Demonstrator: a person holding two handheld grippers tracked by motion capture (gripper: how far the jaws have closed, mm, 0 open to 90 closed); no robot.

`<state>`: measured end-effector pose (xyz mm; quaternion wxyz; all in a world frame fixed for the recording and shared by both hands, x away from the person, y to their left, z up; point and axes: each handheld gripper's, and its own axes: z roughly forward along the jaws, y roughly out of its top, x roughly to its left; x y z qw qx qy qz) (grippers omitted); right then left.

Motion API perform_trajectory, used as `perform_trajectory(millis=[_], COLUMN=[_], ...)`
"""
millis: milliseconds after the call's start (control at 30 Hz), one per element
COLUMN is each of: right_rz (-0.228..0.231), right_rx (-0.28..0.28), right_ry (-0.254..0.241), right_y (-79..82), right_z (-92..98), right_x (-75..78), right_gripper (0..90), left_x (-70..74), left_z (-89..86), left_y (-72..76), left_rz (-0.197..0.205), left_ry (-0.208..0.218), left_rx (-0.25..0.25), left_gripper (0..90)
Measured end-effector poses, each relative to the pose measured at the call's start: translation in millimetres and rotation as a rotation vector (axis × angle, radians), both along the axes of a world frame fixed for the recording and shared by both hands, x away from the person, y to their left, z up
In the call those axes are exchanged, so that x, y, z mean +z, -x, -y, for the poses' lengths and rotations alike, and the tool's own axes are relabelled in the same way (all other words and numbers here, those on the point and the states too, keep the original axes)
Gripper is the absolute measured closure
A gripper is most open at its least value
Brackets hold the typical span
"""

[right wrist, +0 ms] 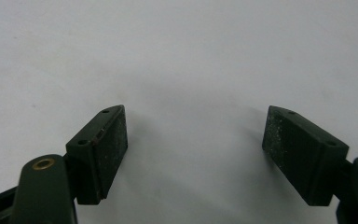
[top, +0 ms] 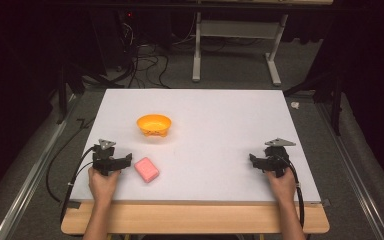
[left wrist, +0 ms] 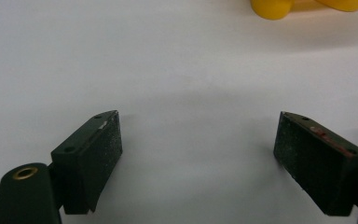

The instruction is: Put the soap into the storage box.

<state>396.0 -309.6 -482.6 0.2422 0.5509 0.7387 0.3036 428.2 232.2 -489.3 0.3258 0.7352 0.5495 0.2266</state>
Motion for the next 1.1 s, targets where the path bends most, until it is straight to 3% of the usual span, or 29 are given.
perform_trajectory(millis=[1100], right_rz=[0.002], right_rx=[0.005], right_ry=[0.003], right_y=[-0.3], right_z=[0.5], right_x=[-0.1], right_gripper=[22.7], left_x=[1.1], left_z=[-0.2], left_y=[-1.3], left_rz=[-0.010], left_ry=[-0.002], left_rx=[-0.005], left_gripper=[15.7])
